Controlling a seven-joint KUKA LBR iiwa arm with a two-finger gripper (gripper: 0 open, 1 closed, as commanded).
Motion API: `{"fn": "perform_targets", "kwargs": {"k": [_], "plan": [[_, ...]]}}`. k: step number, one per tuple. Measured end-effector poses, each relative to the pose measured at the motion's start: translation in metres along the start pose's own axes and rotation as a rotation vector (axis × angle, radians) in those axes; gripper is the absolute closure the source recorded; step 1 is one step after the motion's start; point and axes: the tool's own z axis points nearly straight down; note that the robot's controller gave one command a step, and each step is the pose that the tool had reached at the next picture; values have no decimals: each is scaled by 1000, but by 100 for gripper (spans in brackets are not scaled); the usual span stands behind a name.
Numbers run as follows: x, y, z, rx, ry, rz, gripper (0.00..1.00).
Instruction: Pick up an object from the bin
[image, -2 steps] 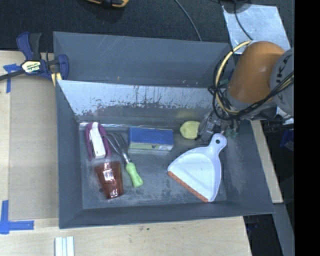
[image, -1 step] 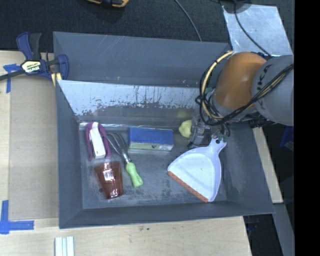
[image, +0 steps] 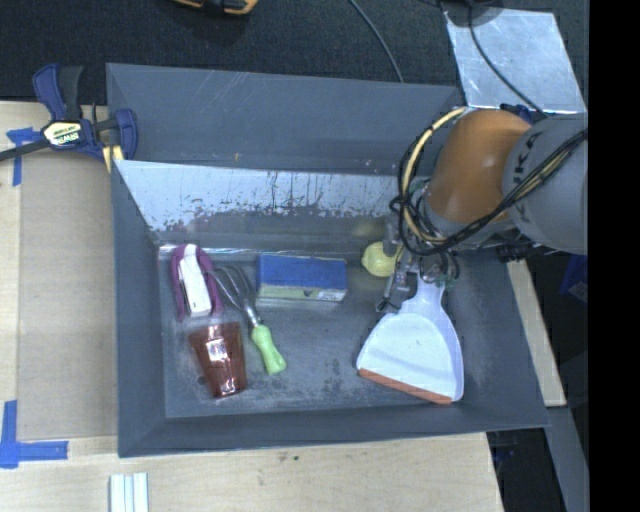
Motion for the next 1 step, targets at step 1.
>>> {"fn": "perform_targets", "kwargs": {"k": [1], "plan": [[0,0,-2,-1,-1,-7,0]]}}
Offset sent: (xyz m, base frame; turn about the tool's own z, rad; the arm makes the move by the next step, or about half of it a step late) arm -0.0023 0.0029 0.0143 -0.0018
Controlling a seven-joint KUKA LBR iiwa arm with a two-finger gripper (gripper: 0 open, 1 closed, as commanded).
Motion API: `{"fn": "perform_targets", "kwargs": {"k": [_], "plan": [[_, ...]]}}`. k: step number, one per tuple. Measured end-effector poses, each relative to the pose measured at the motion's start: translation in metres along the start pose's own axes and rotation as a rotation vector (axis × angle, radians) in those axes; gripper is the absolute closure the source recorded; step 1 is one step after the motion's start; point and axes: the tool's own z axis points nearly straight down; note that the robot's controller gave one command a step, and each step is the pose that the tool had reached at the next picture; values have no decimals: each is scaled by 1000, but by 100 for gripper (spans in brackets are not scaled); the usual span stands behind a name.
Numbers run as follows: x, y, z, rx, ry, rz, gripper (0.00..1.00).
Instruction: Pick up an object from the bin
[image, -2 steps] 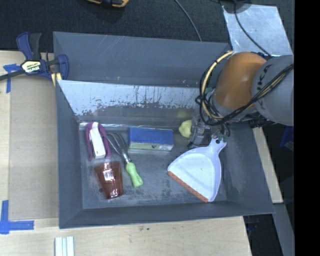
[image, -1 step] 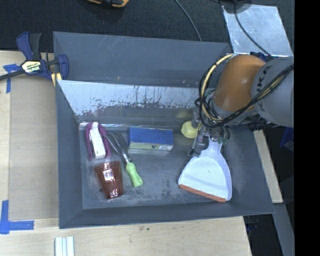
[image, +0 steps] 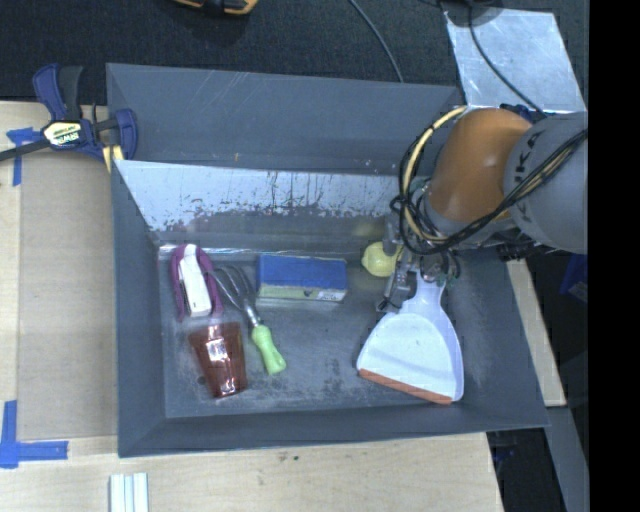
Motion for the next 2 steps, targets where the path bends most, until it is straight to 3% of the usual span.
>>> {"fn": "perform_targets", "kwargs": {"k": [1,2], "plan": [[0,2,-14,-1,-9,5,0],[5,0,-34,0,5,0,0]]}}
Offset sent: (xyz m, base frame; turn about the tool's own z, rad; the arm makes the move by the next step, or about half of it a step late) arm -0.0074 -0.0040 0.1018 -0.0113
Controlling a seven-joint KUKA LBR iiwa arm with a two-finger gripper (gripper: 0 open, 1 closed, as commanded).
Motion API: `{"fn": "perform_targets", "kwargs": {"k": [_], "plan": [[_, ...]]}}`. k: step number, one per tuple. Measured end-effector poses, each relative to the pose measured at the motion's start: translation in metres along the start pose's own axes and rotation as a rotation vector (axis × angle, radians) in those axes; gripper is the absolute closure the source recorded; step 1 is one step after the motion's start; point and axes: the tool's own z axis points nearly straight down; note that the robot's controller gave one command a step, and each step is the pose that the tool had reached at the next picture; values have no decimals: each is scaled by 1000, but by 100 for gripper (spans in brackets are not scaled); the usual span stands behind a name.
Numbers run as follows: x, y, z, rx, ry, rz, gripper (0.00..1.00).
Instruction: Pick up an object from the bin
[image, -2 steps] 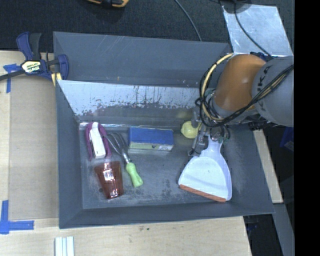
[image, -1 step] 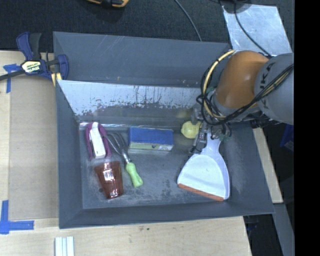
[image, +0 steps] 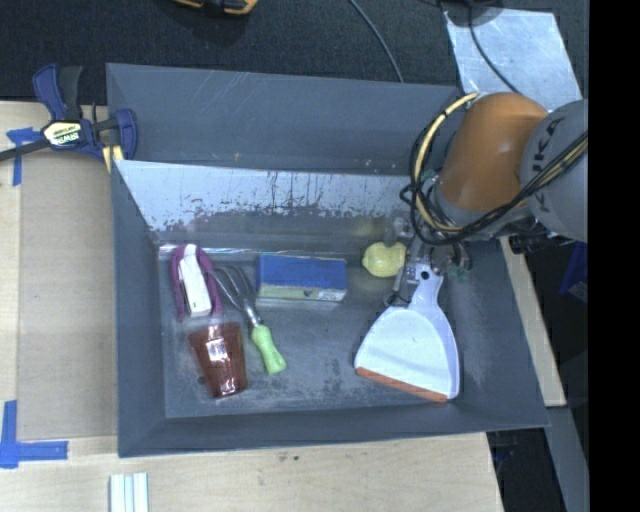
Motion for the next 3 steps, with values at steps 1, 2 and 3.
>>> {"fn": "perform_targets", "kwargs": {"k": [1,2,3], "plan": [[8,31,-24,0,-6,-266,0],[13,9,-126,1,-12,-27,0],[9,9,-59,-1,-12,-90,0]]}}
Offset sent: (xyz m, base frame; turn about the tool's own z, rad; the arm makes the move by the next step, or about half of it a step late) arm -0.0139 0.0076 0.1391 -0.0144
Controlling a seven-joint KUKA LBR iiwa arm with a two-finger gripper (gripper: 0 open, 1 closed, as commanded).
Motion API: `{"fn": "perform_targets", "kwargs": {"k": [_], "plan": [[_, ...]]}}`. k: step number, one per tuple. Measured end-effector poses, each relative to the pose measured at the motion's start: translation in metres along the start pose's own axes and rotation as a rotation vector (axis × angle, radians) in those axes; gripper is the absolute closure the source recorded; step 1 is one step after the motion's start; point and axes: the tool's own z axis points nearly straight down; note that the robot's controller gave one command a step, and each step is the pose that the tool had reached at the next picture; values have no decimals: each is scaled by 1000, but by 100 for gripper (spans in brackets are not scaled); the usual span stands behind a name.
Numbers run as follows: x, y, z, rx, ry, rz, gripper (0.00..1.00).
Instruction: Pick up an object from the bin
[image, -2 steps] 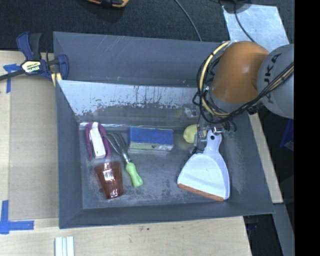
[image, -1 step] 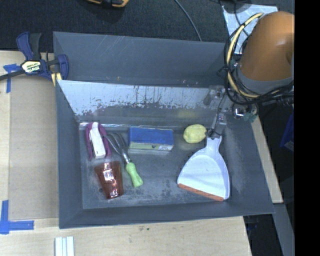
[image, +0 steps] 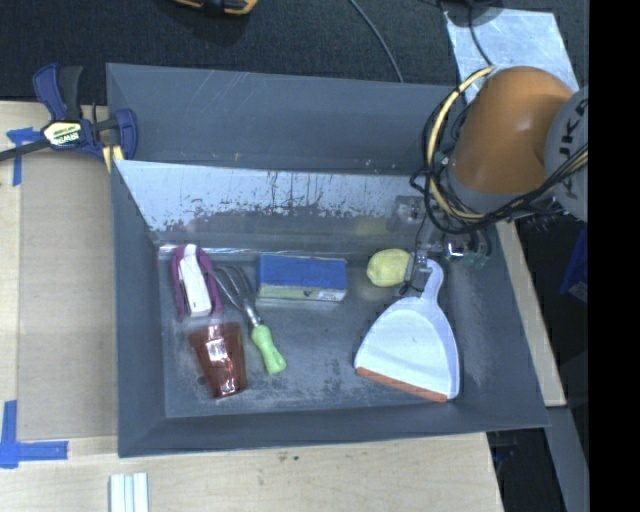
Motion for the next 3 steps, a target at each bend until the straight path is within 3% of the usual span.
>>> {"fn": "perform_targets", "kwargs": {"k": [1,2,3], "plan": [[3,5,7,1,-4,34,0],[-2,9,78,1,2,41,0],[0,10,71,0,3,53,0]]}}
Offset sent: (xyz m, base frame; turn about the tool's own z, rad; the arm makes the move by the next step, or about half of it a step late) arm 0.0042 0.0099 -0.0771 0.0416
